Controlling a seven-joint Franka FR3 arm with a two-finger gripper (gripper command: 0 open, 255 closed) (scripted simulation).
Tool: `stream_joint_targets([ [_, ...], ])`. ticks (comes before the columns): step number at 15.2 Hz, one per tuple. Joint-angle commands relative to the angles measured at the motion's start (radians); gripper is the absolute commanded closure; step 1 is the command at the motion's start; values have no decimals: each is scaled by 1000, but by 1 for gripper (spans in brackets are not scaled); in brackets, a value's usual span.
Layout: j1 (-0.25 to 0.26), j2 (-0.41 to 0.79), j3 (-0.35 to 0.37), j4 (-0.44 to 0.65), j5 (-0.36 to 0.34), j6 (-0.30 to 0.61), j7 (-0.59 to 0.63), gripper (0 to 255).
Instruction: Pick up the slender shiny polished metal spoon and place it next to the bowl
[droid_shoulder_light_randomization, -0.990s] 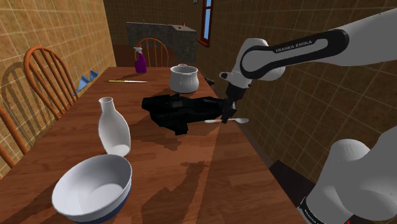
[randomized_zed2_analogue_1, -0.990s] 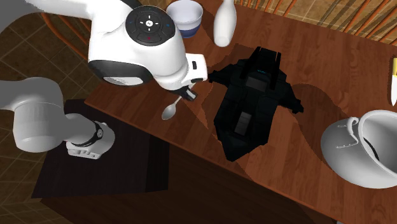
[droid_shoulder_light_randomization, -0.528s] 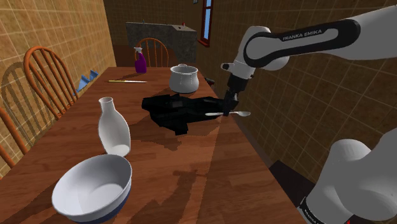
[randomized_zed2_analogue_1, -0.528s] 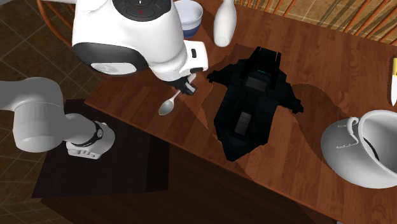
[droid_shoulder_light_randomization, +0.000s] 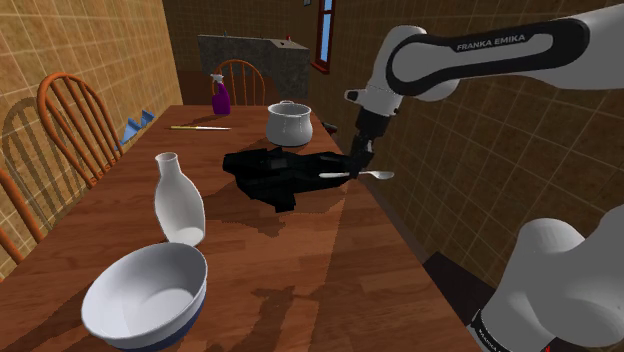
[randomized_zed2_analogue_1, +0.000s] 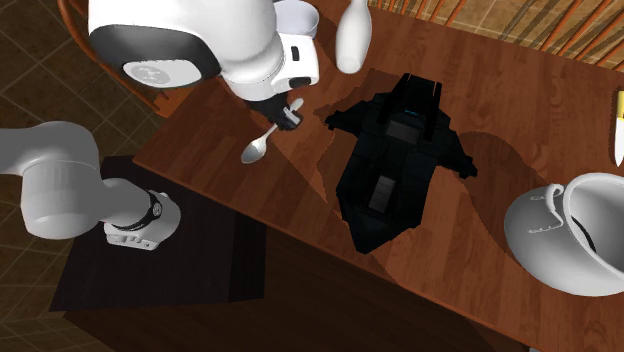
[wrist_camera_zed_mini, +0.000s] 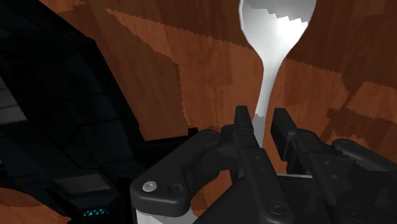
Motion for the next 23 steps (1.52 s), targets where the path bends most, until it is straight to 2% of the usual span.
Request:
stream_joint_targets([
  [1, 13, -36, 39, -30, 6, 4, 51, 255],
  [12, 113, -112, 263, -111, 84, 62, 321, 255],
  [23, 207, -42, 494, -51, 147, 133, 595, 255],
])
